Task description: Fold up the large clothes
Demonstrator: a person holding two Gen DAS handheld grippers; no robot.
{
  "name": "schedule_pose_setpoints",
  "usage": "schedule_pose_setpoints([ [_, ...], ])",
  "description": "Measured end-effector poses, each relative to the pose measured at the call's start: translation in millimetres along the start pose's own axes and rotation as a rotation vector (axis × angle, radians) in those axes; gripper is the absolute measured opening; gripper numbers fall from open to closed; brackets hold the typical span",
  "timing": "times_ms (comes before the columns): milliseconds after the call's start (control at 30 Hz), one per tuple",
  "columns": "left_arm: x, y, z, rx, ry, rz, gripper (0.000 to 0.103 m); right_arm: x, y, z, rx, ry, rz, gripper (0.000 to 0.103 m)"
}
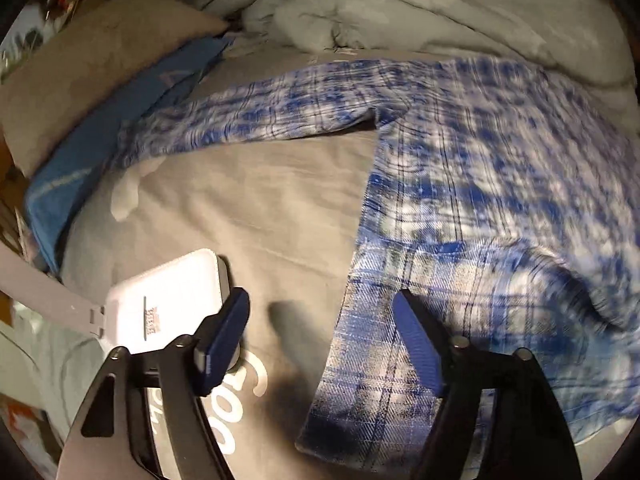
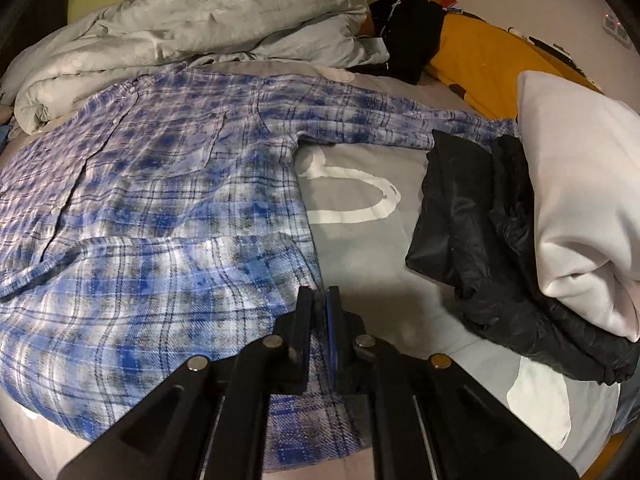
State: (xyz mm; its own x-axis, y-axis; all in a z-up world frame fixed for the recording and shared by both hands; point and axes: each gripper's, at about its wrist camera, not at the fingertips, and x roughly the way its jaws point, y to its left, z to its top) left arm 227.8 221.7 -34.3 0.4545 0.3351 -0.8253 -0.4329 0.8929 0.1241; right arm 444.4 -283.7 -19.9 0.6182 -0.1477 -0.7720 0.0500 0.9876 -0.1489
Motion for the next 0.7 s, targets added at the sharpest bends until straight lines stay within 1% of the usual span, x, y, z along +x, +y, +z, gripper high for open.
schedule_pose_setpoints([
  [33, -2, 4, 0, -0.020, 0.001, -0.031, 0.069, -2, 0, 1, -0.001, -0.009, -0.001, 0.008],
  [67, -4, 7, 0, -0.033, 0.004, -0.067, 0.069, -5, -1, 1, 0.001, -0.020, -0.002, 0.012],
  [100, -8, 8, 0, -0.042, 0.004, -0.104, 0.069, -8, -1, 2, 0.004, -0.031, 0.001, 0.023],
  [133, -11, 7, 0, -0.047, -0.002, -0.133, 0.069, -13, -3, 3, 0.009, -0.046, 0.008, 0.030],
  [167, -14, 6, -1, -0.046, -0.006, -0.143, 0.069, -18, -4, 2, 0.013, -0.059, 0.015, 0.038],
  [233, -19, 0, -6, -0.029, 0.001, -0.115, 0.073, -28, -9, 0, 0.033, -0.077, 0.031, 0.038],
  [300, -13, -1, -14, -0.014, 0.050, -0.070, 0.084, -37, -19, -5, 0.067, -0.070, 0.084, 0.040],
  [333, -9, 0, -19, -0.015, 0.081, -0.056, 0.085, -39, -23, -8, 0.080, -0.057, 0.106, 0.042],
  [400, 4, 4, -26, -0.033, 0.143, -0.061, 0.085, -37, -30, -16, 0.100, -0.001, 0.149, 0.053],
  [433, 10, 4, -30, -0.037, 0.168, -0.084, 0.086, -33, -32, -20, 0.097, 0.038, 0.174, 0.053],
  [467, 12, 5, -33, -0.041, 0.168, -0.096, 0.086, -29, -34, -25, 0.097, 0.063, 0.186, 0.053],
  [500, 11, 7, -33, -0.050, 0.158, -0.106, 0.082, -25, -34, -29, 0.094, 0.085, 0.190, 0.054],
  [533, 9, 9, -33, -0.061, 0.149, -0.118, 0.075, -20, -34, -34, 0.082, 0.110, 0.186, 0.054],
  [567, 6, 12, -33, -0.072, 0.129, -0.133, 0.052, -16, -34, -38, 0.068, 0.129, 0.180, 0.054],
  [600, 2, 13, -33, -0.076, 0.111, -0.139, 0.022, -13, -35, -42, 0.060, 0.141, 0.179, 0.053],
  [633, -3, 14, -34, -0.074, 0.100, -0.136, 0.009, -11, -35, -46, 0.057, 0.145, 0.186, 0.050],
  [667, -9, 15, -35, -0.087, 0.082, -0.142, 0.006, -12, -36, -46, 0.050, 0.134, 0.189, 0.026],
  [700, -16, 17, -35, -0.110, 0.055, -0.149, 0.005, -17, -36, -46, 0.040, 0.106, 0.208, 0.004],
])
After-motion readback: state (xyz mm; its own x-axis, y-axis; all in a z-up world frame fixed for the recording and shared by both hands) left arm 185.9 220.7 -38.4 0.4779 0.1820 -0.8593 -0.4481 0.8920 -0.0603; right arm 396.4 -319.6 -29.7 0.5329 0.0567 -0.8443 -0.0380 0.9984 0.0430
